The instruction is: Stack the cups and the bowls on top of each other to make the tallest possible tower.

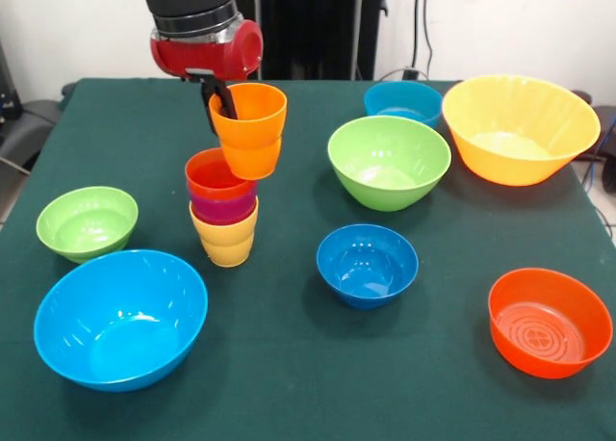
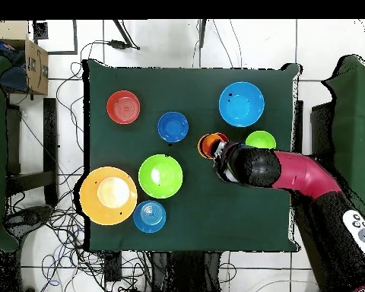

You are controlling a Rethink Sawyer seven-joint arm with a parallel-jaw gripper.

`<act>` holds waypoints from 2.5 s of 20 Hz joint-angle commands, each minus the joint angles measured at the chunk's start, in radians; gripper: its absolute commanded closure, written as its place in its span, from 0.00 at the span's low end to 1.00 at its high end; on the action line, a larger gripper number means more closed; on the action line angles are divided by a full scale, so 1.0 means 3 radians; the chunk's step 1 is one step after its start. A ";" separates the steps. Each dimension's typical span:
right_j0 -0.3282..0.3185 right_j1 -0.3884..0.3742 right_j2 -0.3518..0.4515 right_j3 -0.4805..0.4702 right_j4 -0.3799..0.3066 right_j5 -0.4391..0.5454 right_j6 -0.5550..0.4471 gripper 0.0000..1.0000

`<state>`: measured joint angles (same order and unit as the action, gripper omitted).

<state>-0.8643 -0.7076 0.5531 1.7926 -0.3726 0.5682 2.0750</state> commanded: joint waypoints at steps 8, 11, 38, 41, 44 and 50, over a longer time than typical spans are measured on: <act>-0.0087 0.0247 0.0273 -0.0142 -0.0377 0.0488 -0.0915 1.00; -0.0105 0.0261 0.0299 -0.0152 -0.0389 0.0501 -0.0923 1.00; -0.0247 0.0282 0.0478 -0.0263 -0.0524 0.0647 -0.0950 1.00; -0.0254 0.0314 0.0493 -0.0327 -0.0575 0.0635 -0.0984 1.00; -0.0270 0.0346 0.0518 -0.0414 -0.0608 0.0656 -0.1045 1.00; -0.0284 0.0393 0.0547 -0.0523 -0.0660 0.0711 -0.1083 1.00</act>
<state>-0.9558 -0.6511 0.6870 1.7098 -0.4906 0.6642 2.0742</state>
